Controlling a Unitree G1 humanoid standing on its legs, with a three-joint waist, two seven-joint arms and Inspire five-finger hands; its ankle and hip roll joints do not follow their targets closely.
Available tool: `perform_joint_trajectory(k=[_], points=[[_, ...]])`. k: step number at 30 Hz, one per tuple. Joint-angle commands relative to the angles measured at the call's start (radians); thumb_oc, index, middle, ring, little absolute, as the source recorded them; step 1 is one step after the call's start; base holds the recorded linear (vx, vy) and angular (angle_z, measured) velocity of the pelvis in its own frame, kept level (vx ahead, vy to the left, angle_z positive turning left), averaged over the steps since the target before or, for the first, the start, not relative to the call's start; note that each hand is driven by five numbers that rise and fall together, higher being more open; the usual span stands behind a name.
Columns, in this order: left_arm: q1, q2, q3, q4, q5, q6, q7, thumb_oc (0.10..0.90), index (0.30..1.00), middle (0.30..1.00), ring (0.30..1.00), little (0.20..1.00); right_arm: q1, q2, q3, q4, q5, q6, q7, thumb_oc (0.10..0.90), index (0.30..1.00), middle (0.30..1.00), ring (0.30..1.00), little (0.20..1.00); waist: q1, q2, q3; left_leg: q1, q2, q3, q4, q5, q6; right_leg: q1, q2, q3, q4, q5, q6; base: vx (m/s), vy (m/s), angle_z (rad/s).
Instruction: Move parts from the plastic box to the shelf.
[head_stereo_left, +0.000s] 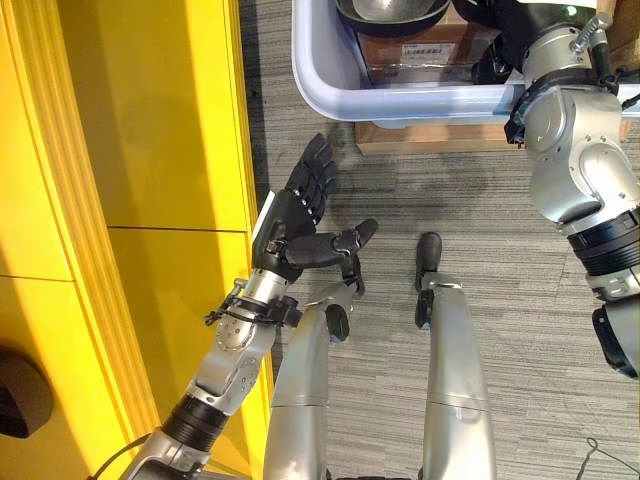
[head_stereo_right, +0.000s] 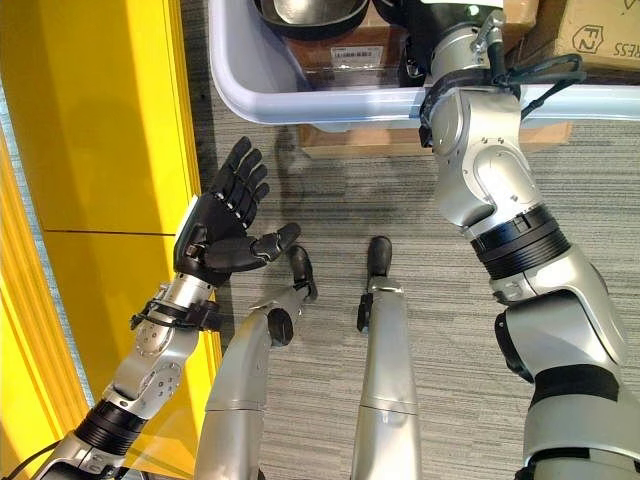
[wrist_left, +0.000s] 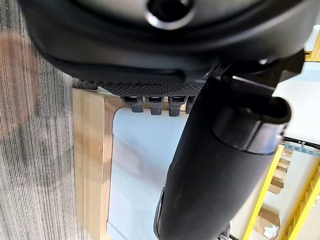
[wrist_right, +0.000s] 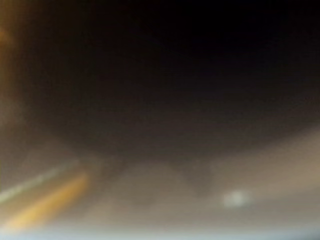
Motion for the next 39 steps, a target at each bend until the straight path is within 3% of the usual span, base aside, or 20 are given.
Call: perform_joint_trajectory(k=[1,2,3,4,6,9,10,11,12,13,29,33,39], points=[[-0.004,0.006,0.044,-0.106,0.028,-0.047,-0.041,0.900,1.000,1.000,1.000,1.000,0.060,-0.010,0.041,0.132,0.128,0.043,-0.001,0.900,1.000,1.000,1.000,1.000,-0.010,0.090,0.007,0.039,-0.001,-0.070,-0.028,-0.081,-0.072,0.018,0.031,0.052,-0.023,-0.069,0.058,0.00,0.000,0.00],[-0.007,0.004,0.044,-0.105,0.028,-0.044,-0.039,0.900,1.000,1.000,1.000,1.000,0.062,-0.004,0.036,0.140,0.137,0.036,0.000,0.900,1.000,1.000,1.000,1.000,-0.010,0.090,0.007,0.039,-0.001,-0.070,-0.028,-0.081,-0.071,0.018,0.031,0.052,-0.022,-0.070,0.058,0.00,0.000,0.00],[-0.012,0.001,0.048,-0.105,0.028,-0.040,-0.036,0.900,1.000,1.000,1.000,1.000,0.064,0.004,0.026,0.143,0.165,0.028,0.006,0.675,0.684,0.684,0.684,0.684,-0.010,0.090,0.007,0.039,-0.001,-0.070,-0.027,-0.082,-0.073,0.016,0.032,0.052,-0.021,-0.071,0.058,0.00,0.000,0.00],[-0.019,0.000,0.049,-0.105,0.027,-0.034,-0.035,0.900,1.000,1.000,1.000,1.000,0.068,0.014,0.018,0.148,0.161,0.032,0.012,0.765,0.811,0.811,0.811,0.811,-0.011,0.090,0.007,0.042,-0.001,-0.069,-0.029,-0.081,-0.073,0.019,0.032,0.051,-0.022,-0.071,0.057,0.00,0.000,0.00],[-0.024,-0.002,0.051,-0.101,0.028,-0.031,-0.038,0.900,1.000,1.000,1.000,1.000,0.071,0.019,0.012,0.161,0.156,0.028,0.014,0.869,0.956,0.956,0.956,0.956,-0.011,0.090,0.007,0.042,-0.001,-0.070,-0.030,-0.081,-0.073,0.020,0.033,0.051,-0.023,-0.071,0.056,0.00,0.000,0.00],[-0.030,-0.007,0.050,-0.096,0.031,-0.028,-0.038,0.900,1.000,1.000,1.000,1.000,0.070,0.024,0.011,0.172,0.164,0.025,0.007,0.820,0.887,0.887,0.887,0.887,-0.011,0.089,0.007,0.043,0.000,-0.069,-0.031,-0.080,-0.074,0.022,0.033,0.050,-0.025,-0.071,0.056,0.00,0.000,0.00],[-0.033,-0.007,0.050,-0.095,0.031,-0.026,-0.037,0.900,1.000,1.000,1.000,1.000,0.068,0.026,0.011,0.177,0.165,0.024,0.008,0.759,0.802,0.802,0.802,0.802,-0.011,0.089,0.007,0.044,-0.001,-0.070,-0.032,-0.079,-0.074,0.023,0.034,0.050,-0.025,-0.071,0.056,0.00,0.000,0.00],[-0.040,-0.010,0.051,-0.090,0.030,-0.022,-0.034,0.900,1.000,1.000,1.000,1.000,0.065,0.030,0.012,0.188,0.168,0.022,0.009,0.618,0.605,0.605,0.605,0.605,-0.012,0.088,0.007,0.045,0.000,-0.069,-0.033,-0.078,-0.075,0.024,0.034,0.049,-0.027,-0.070,0.056,0.00,0.000,0.00],[-0.040,-0.010,0.052,-0.090,0.031,-0.021,-0.034,0.900,1.000,1.000,1.000,1.000,0.065,0.030,0.012,0.188,0.169,0.023,0.009,0.569,0.536,0.536,0.536,0.536,-0.012,0.088,0.007,0.045,0.001,-0.069,-0.033,-0.078,-0.075,0.024,0.034,0.050,-0.027,-0.070,0.056,0.00,0.000,0.00],[-0.043,-0.009,0.051,-0.091,0.034,-0.018,-0.032,0.900,1.000,1.000,1.000,1.000,0.062,0.032,0.013,0.192,0.175,0.026,0.022,0.400,0.300,0.300,0.300,0.300,-0.011,0.088,0.007,0.047,-0.001,-0.070,-0.035,-0.078,-0.076,0.026,0.034,0.049,-0.028,-0.070,0.057,0.00,0.000,0.00],[-0.067,-0.012,0.043,-0.071,0.039,-0.027,-0.024,0.900,1.000,1.000,1.000,1.000,0.050,0.035,0.021,0.251,0.149,0.017,-0.020,0.400,0.300,0.300,0.300,0.300,-0.016,0.083,0.007,0.056,0.003,-0.068,-0.047,-0.074,-0.079,0.038,0.036,0.044,-0.051,-0.061,0.060,0.00,0.000,0.00],[-0.069,-0.013,0.041,-0.068,0.040,-0.038,-0.028,0.900,1.000,1.000,1.000,1.000,0.052,0.038,0.020,0.268,0.138,-0.012,-0.046,0.400,0.300,0.300,0.300,0.300,-0.017,0.083,0.007,0.069,0.003,-0.066,-0.058,-0.071,-0.081,0.053,0.037,0.042,-0.066,-0.057,0.061,-0.01,-0.003,-0.01],[-0.072,-0.013,0.052,-0.083,0.036,-0.046,-0.034,0.900,1.000,1.000,1.000,1.000,0.064,0.043,0.010,0.233,0.138,-0.126,-0.131,0.400,0.300,0.300,0.300,0.300,-0.022,0.081,0.007,0.080,0.006,-0.051,-0.095,-0.035,-0.077,0.067,0.042,0.034,-0.116,-0.020,0.057,-0.03,-0.001,-0.01]])
